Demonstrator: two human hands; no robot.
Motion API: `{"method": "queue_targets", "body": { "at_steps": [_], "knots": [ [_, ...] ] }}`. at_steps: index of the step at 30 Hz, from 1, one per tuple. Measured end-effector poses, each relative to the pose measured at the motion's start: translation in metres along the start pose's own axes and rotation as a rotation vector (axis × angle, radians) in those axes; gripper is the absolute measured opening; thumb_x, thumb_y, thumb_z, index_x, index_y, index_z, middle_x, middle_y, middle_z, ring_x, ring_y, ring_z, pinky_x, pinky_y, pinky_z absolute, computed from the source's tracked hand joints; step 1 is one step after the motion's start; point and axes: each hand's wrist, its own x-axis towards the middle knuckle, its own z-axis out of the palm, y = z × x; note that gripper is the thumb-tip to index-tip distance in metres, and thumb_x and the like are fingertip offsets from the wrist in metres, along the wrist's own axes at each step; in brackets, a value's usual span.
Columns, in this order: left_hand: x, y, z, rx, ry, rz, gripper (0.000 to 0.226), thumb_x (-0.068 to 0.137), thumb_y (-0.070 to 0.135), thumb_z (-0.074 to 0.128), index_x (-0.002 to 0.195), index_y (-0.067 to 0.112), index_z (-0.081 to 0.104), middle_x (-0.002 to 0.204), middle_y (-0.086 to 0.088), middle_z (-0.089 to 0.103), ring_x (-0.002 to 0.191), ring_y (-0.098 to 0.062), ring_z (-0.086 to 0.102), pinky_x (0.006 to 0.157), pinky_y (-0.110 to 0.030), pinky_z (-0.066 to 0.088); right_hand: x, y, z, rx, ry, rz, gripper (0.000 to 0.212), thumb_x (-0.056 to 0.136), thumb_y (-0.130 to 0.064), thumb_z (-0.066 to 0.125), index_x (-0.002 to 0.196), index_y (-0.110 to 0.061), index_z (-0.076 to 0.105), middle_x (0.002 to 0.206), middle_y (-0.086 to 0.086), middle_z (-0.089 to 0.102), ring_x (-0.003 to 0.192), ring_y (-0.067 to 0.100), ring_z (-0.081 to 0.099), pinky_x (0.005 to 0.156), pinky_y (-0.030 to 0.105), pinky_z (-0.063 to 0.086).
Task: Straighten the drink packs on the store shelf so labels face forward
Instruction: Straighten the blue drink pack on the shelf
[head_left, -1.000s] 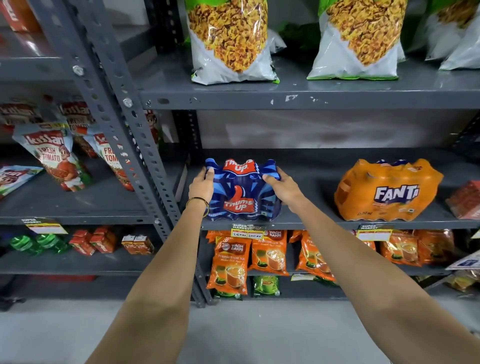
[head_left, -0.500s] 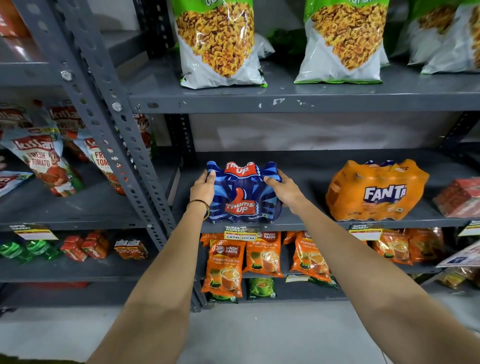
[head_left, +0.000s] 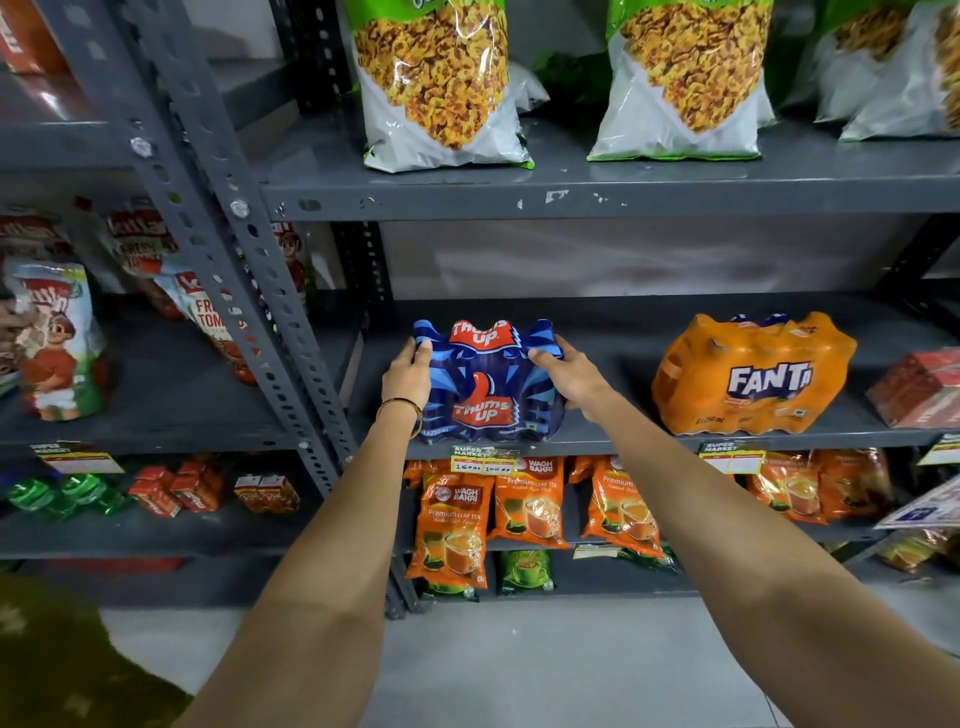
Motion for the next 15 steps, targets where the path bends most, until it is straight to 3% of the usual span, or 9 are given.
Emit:
{"method": "queue_targets", "body": {
  "at_steps": [7, 12, 15],
  "knots": [
    [0.001, 0.001, -0.001, 0.042, -0.027, 0.017, 0.054, 0.097, 0.045, 0.033, 0.146, 0.022, 0.032, 0.142, -0.015, 0.048, 0.124, -0.034, 0.051, 0.103, -0.046, 0.044, 0.000, -0.001, 0.002, -0.001, 0.002, -0.014, 0.046, 0.095, -0.043, 0.048, 0.137, -0.026, 0.041, 0.131, 0.010, 0.060, 0.116, 0.031, 0.060, 0.092, 0.041, 0.047],
    [-0.004, 0.000, -0.001, 0.213, 0.018, 0.056, 0.056, 0.097, 0.048, 0.030, 0.143, 0.016, 0.036, 0.138, -0.017, 0.051, 0.122, -0.036, 0.052, 0.095, -0.043, 0.045, -0.001, 0.003, 0.004, 0.028, 0.051, 0.031, 0.064, 0.089, -0.053, 0.051, 0.139, -0.017, 0.035, 0.137, 0.012, 0.055, 0.118, 0.032, 0.059, 0.095, 0.043, 0.049],
    [-0.012, -0.005, -0.002, 0.455, 0.123, 0.106, 0.063, 0.097, 0.050, 0.029, 0.148, 0.013, 0.026, 0.149, -0.016, 0.040, 0.134, -0.035, 0.042, 0.105, -0.048, 0.039, -0.006, 0.008, 0.002, -0.052, 0.104, -0.033, 0.080, 0.087, -0.060, 0.050, 0.146, -0.011, 0.027, 0.142, 0.014, 0.051, 0.124, 0.033, 0.055, 0.099, 0.044, 0.050]
  ]
}}
